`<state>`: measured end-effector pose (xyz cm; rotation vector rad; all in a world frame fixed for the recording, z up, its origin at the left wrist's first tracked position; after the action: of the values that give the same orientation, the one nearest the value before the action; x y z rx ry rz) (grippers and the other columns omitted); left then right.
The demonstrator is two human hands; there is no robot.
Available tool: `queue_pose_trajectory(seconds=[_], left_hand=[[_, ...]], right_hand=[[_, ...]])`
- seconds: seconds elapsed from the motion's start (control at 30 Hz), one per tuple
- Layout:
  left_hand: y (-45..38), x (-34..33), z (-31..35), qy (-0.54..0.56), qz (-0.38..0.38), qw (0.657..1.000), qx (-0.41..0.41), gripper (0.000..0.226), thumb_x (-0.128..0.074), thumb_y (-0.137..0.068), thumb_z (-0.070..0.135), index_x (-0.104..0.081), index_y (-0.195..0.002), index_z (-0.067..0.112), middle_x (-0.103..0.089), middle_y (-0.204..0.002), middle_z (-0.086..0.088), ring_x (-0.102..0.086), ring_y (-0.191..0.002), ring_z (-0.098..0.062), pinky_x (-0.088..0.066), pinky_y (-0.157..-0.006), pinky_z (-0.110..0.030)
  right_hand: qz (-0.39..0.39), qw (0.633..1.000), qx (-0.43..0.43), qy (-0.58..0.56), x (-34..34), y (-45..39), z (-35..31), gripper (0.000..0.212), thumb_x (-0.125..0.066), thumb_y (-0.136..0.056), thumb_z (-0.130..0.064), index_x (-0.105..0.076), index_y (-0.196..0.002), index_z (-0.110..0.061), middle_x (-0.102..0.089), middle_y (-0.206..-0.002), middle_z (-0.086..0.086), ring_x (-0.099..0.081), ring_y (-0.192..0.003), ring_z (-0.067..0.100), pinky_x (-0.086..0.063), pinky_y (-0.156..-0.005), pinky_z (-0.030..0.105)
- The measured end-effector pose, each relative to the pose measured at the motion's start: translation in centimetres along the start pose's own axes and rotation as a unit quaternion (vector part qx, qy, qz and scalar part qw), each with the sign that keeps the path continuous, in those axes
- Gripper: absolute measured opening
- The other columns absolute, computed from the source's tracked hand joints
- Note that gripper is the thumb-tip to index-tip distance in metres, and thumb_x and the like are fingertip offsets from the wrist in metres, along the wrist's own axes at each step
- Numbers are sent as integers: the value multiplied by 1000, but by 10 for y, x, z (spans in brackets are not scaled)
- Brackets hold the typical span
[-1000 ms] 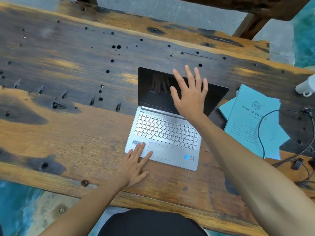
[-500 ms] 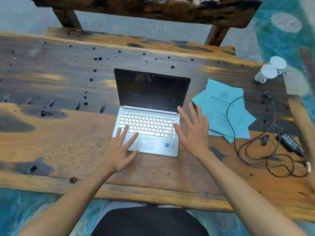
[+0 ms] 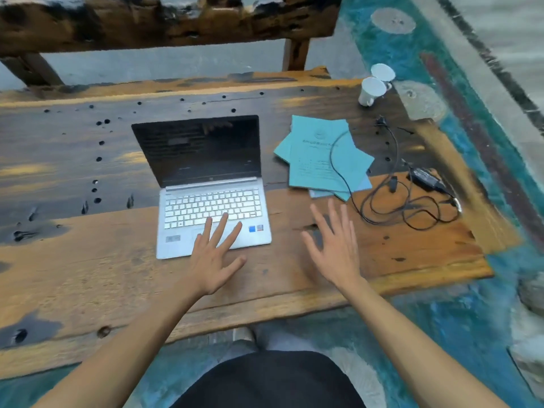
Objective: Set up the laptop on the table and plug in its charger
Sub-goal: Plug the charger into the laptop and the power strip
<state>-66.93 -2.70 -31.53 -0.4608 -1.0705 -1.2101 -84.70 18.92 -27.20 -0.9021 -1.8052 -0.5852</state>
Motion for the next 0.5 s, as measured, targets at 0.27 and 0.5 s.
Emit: queue_pose_trajectory(seconds=[0.27, 0.5], left_hand=[[-9, -28, 72, 15, -52, 996, -71, 83, -23, -85, 77, -5, -159, 41, 17, -167, 12, 25, -153, -24, -7, -124, -57], [-48, -56, 134, 8, -92, 987, -130, 83, -23, -86, 78, -3, -158, 43, 16, -168, 8, 24, -153, -23, -1, -125, -54]], right_hand=[[4, 991, -132, -28, 15, 69, 68, 63, -38, -103, -59, -17, -160, -44, 3, -171, -8, 8, -158, 22, -16, -125, 52], [32, 973, -219, -62, 42, 95, 140, 61, -37, -102, -60, -16, -158, -50, 2, -171, -12, 9, -157, 18, -21, -124, 53]])
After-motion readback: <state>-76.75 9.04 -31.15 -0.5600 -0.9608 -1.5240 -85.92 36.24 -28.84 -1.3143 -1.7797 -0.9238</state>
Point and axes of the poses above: each hand's wrist, its own y-axis away from the middle knuckle, its own x-axis out of the back of the hand, z = x × y, the point moved 9 cm from there along -y, towards the middle knuckle
